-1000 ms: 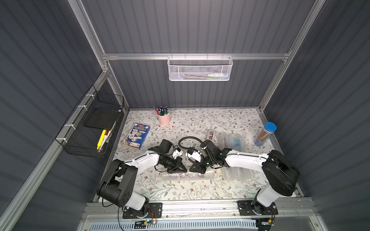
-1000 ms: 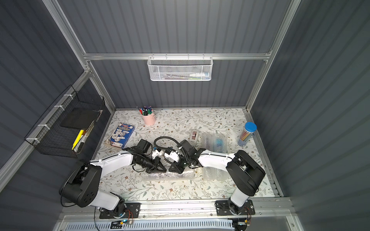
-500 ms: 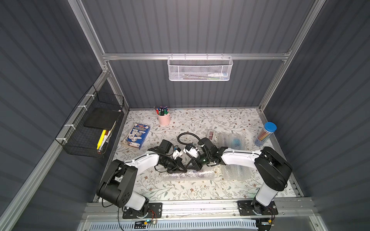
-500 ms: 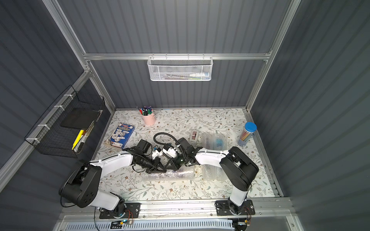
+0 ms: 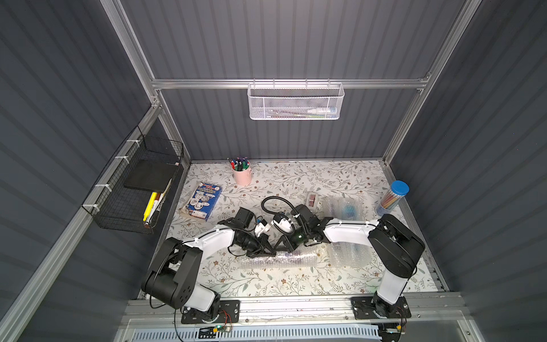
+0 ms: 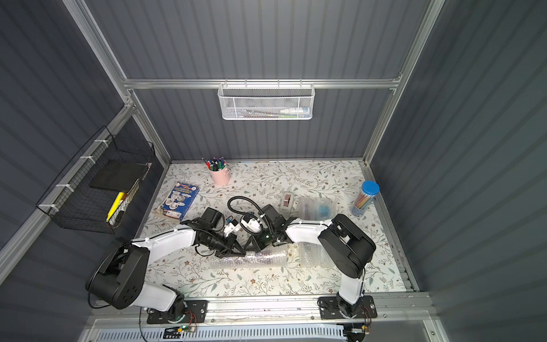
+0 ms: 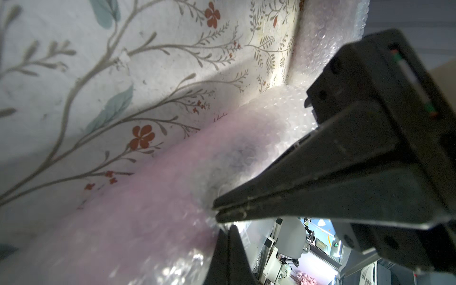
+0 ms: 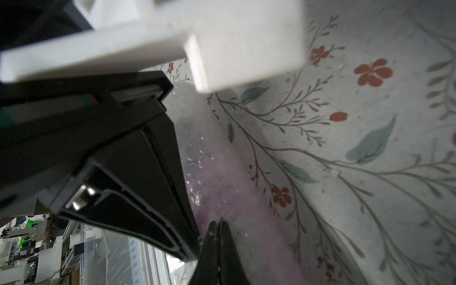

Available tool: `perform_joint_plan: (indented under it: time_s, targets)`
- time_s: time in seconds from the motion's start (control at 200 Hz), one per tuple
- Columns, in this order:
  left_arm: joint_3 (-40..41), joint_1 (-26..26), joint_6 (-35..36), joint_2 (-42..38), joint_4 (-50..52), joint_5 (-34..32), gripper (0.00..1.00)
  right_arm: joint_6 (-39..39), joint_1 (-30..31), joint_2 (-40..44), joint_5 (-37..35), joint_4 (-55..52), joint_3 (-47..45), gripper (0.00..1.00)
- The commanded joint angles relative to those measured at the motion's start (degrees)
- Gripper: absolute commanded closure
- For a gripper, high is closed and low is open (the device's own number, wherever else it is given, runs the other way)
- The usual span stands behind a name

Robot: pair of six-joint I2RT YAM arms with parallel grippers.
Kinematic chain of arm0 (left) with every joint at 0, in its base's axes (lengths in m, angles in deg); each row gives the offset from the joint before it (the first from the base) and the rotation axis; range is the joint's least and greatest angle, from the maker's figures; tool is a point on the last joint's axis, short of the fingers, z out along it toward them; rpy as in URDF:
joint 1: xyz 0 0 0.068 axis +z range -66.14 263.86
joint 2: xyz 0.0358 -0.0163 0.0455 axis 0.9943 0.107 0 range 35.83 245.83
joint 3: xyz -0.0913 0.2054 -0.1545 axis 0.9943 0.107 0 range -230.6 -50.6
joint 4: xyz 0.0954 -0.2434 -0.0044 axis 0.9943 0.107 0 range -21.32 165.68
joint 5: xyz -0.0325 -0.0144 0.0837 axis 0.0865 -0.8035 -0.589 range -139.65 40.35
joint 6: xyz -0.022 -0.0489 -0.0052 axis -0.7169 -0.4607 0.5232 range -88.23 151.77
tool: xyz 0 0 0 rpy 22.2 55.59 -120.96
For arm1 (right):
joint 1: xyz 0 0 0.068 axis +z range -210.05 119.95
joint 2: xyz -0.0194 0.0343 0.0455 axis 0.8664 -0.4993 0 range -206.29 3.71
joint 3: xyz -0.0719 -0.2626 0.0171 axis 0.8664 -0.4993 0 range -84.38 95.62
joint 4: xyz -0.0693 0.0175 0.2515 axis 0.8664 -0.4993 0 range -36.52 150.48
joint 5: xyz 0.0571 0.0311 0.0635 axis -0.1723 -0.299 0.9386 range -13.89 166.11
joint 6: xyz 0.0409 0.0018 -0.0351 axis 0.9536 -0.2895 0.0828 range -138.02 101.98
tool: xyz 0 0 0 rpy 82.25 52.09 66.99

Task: Wrap wine bottles in bubble wrap
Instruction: Stick the tape on the bubble wrap.

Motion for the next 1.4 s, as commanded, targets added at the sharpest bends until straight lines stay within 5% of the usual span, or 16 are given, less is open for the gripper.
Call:
perform_joint_plan:
  time_s: [0.0, 0.375, 0.71, 0.871, 1.121, 1.396]
  targets:
    - [1.4, -0.2, 0.7, 0.0, 2.2, -2.5, 1.0, -2.4, 1.3, -1.0, -2.3, -6.9, 1.5, 0.98]
    - [-1.3, -0.2, -1.4, -3.4, 4.5, -2.9, 0.79, -6.4, 1.8, -0.8, -3.2, -11.2, 1.2, 0.98]
    - [-4.9, -0.2, -1.3, -6.7, 10.5, -4.6, 0.74, -6.5, 1.9, -0.8, -2.2, -9.9, 1.1, 0.97]
    - [-8.6, -0.2, -3.2, -8.0, 9.7, -6.0, 0.79, -6.2, 2.0, -0.4, -1.6, -9.0, 1.0, 0.97]
    - [-1.6, -0.4, -6.8, -7.3, 1.3, -1.8, 1.0, -4.1, 1.9, -0.1, -0.2, -6.6, 0.4, 0.97]
    - [2.0, -1.7, -8.8, -6.6, -4.5, 0.6, 1.0, -3.2, 1.9, -0.1, 0.0, -6.3, 0.1, 0.96]
